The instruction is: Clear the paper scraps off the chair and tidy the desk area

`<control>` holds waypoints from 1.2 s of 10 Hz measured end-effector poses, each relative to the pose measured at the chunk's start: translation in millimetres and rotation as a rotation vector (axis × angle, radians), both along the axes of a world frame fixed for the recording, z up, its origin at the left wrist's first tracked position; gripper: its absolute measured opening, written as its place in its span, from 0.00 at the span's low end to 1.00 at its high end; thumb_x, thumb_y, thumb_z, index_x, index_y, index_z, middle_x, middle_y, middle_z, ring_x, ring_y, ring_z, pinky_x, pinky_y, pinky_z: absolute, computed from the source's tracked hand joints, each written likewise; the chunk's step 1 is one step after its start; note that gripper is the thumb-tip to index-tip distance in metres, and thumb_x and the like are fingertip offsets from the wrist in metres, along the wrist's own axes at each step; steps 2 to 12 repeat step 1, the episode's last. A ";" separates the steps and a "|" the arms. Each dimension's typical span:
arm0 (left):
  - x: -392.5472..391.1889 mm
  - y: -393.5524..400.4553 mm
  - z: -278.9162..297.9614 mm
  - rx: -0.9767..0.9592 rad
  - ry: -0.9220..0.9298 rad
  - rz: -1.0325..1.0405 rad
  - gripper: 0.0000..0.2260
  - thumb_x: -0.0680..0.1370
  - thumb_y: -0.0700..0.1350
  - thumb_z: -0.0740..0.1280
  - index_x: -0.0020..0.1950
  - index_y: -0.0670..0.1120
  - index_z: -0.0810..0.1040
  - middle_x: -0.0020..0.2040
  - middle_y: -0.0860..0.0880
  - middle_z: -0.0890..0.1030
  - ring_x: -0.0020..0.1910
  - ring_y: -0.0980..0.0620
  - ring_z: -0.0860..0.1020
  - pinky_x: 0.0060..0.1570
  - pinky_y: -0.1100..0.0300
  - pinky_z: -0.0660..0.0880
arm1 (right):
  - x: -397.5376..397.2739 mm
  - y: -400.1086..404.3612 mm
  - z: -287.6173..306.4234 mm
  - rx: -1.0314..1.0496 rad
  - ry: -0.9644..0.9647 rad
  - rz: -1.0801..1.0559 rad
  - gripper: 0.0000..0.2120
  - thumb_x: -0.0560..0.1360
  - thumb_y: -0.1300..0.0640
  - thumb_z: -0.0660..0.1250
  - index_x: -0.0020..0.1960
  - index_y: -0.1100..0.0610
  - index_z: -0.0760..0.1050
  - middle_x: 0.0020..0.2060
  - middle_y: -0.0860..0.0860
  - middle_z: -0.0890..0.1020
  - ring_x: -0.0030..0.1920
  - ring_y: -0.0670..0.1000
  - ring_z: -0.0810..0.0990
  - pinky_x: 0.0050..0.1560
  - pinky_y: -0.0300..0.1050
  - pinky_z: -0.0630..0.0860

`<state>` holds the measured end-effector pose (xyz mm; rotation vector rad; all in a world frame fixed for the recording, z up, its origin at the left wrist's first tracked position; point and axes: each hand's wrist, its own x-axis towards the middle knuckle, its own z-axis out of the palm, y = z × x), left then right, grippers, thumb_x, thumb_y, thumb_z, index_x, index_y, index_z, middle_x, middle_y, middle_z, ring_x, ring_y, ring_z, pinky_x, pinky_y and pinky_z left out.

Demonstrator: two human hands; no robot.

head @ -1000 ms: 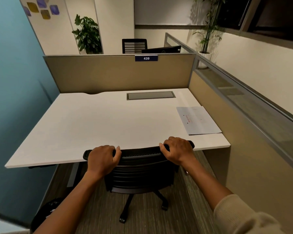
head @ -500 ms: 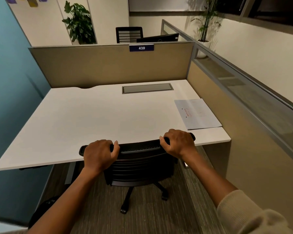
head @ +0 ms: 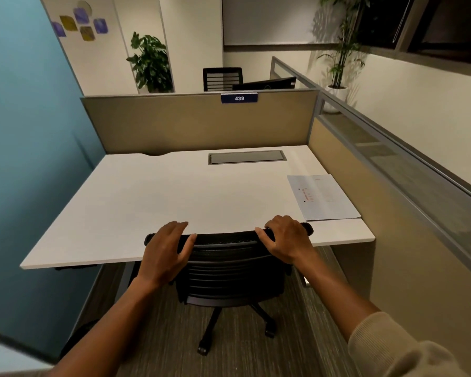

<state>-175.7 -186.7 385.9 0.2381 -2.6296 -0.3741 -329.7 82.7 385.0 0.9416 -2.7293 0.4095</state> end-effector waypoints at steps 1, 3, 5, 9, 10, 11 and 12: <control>20.1 10.7 -1.0 -0.018 0.070 -0.012 0.25 0.79 0.57 0.57 0.66 0.40 0.77 0.63 0.42 0.80 0.65 0.44 0.77 0.62 0.52 0.76 | 20.3 0.5 0.6 -0.144 0.087 0.047 0.22 0.78 0.40 0.59 0.51 0.56 0.81 0.46 0.51 0.83 0.47 0.52 0.79 0.47 0.47 0.77; 20.1 10.7 -1.0 -0.018 0.070 -0.012 0.25 0.79 0.57 0.57 0.66 0.40 0.77 0.63 0.42 0.80 0.65 0.44 0.77 0.62 0.52 0.76 | 20.3 0.5 0.6 -0.144 0.087 0.047 0.22 0.78 0.40 0.59 0.51 0.56 0.81 0.46 0.51 0.83 0.47 0.52 0.79 0.47 0.47 0.77; 20.1 10.7 -1.0 -0.018 0.070 -0.012 0.25 0.79 0.57 0.57 0.66 0.40 0.77 0.63 0.42 0.80 0.65 0.44 0.77 0.62 0.52 0.76 | 20.3 0.5 0.6 -0.144 0.087 0.047 0.22 0.78 0.40 0.59 0.51 0.56 0.81 0.46 0.51 0.83 0.47 0.52 0.79 0.47 0.47 0.77; 20.1 10.7 -1.0 -0.018 0.070 -0.012 0.25 0.79 0.57 0.57 0.66 0.40 0.77 0.63 0.42 0.80 0.65 0.44 0.77 0.62 0.52 0.76 | 20.3 0.5 0.6 -0.144 0.087 0.047 0.22 0.78 0.40 0.59 0.51 0.56 0.81 0.46 0.51 0.83 0.47 0.52 0.79 0.47 0.47 0.77; 20.1 10.7 -1.0 -0.018 0.070 -0.012 0.25 0.79 0.57 0.57 0.66 0.40 0.77 0.63 0.42 0.80 0.65 0.44 0.77 0.62 0.52 0.76 | 20.3 0.5 0.6 -0.144 0.087 0.047 0.22 0.78 0.40 0.59 0.51 0.56 0.81 0.46 0.51 0.83 0.47 0.52 0.79 0.47 0.47 0.77; 20.1 10.7 -1.0 -0.018 0.070 -0.012 0.25 0.79 0.57 0.57 0.66 0.40 0.77 0.63 0.42 0.80 0.65 0.44 0.77 0.62 0.52 0.76 | 20.3 0.5 0.6 -0.144 0.087 0.047 0.22 0.78 0.40 0.59 0.51 0.56 0.81 0.46 0.51 0.83 0.47 0.52 0.79 0.47 0.47 0.77; 20.1 10.7 -1.0 -0.018 0.070 -0.012 0.25 0.79 0.57 0.57 0.66 0.40 0.77 0.63 0.42 0.80 0.65 0.44 0.77 0.62 0.52 0.76 | 20.3 0.5 0.6 -0.144 0.087 0.047 0.22 0.78 0.40 0.59 0.51 0.56 0.81 0.46 0.51 0.83 0.47 0.52 0.79 0.47 0.47 0.77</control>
